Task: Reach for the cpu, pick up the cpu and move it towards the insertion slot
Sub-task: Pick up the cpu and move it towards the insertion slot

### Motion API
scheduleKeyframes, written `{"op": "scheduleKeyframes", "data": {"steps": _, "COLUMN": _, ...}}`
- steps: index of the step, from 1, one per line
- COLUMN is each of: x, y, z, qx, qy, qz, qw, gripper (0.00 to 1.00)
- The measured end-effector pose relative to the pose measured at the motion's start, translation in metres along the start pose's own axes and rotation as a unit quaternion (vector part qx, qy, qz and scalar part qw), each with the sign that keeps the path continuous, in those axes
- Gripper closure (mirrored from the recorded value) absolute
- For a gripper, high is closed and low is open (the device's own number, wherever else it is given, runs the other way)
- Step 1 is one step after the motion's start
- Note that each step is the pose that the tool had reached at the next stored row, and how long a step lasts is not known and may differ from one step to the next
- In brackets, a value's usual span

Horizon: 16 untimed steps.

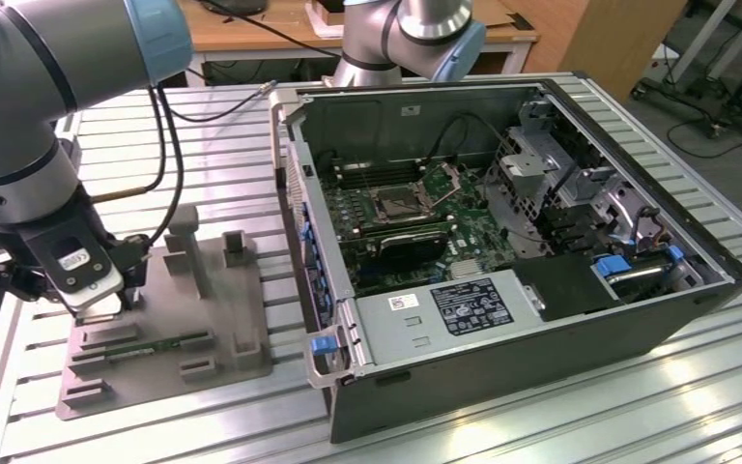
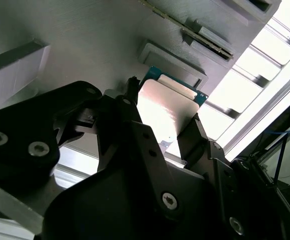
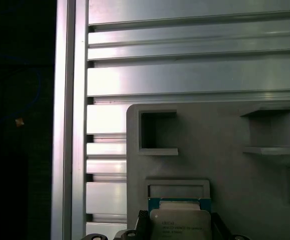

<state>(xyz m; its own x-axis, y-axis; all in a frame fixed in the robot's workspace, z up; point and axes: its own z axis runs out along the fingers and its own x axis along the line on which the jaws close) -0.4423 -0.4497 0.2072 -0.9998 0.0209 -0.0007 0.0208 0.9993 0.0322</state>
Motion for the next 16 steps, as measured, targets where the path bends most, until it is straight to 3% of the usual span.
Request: {"op": "scheduleKeyframes", "data": {"steps": 16, "x": 0.0, "y": 0.0001, "z": -0.0043, "qx": 0.0001, "qy": 0.0001, "qz": 0.0, "qw": 1.0, "gripper": 0.45}}
